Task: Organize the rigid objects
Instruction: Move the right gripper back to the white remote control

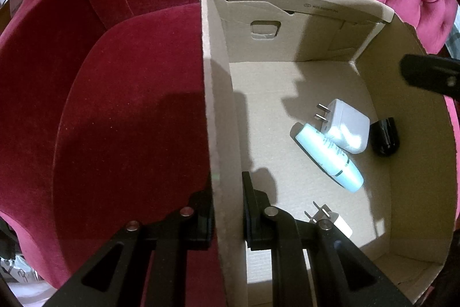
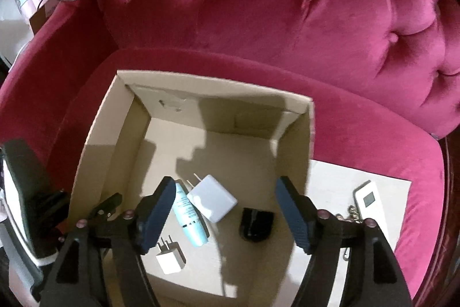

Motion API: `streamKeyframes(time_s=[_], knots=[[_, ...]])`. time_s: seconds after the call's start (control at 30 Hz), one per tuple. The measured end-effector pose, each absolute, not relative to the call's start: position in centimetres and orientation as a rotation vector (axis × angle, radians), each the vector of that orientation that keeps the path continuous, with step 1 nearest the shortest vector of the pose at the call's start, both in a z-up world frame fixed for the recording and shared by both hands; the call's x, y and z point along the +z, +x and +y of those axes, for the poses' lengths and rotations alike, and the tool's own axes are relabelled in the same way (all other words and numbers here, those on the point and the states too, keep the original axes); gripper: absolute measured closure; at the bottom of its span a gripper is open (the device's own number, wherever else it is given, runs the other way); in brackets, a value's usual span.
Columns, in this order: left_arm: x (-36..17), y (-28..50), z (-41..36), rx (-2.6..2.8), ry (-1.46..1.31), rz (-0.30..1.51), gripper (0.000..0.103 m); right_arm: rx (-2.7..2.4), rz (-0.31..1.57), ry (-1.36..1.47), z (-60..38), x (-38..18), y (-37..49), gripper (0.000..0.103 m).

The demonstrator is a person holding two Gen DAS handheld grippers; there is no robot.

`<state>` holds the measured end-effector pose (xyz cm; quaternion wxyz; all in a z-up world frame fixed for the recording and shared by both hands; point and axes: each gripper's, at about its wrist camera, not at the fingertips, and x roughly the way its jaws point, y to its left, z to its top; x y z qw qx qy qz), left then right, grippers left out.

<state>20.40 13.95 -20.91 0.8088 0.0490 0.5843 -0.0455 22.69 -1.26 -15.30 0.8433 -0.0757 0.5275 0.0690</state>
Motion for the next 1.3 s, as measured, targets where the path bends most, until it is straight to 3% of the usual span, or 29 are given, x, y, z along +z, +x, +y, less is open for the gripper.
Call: streamKeyframes(time_s=[0.17, 0.43, 0.8, 1.3], knots=[[-21.0, 20.4, 13.9, -0.097, 0.102, 1.250, 0.087, 0.125, 1.086, -0.147, -3.2, -13.1, 21.7, 0.013], [-21.1, 20.3, 13.8, -0.135, 0.121, 1.234, 0.087, 0.085, 1.062, -0.135, -6.6, -11.1, 20.8, 0.002], [-21.0, 20.3, 14.1, -0.135, 0.120, 1.234, 0.087, 0.005, 1.042, -0.104, -12.0, -9.8, 19.8, 0.000], [-20.9, 20.4, 14.0, -0.135, 0.122, 1.234, 0.087, -0.106, 1.071, -0.051, -18.9, -13.4, 18.5, 0.000]])
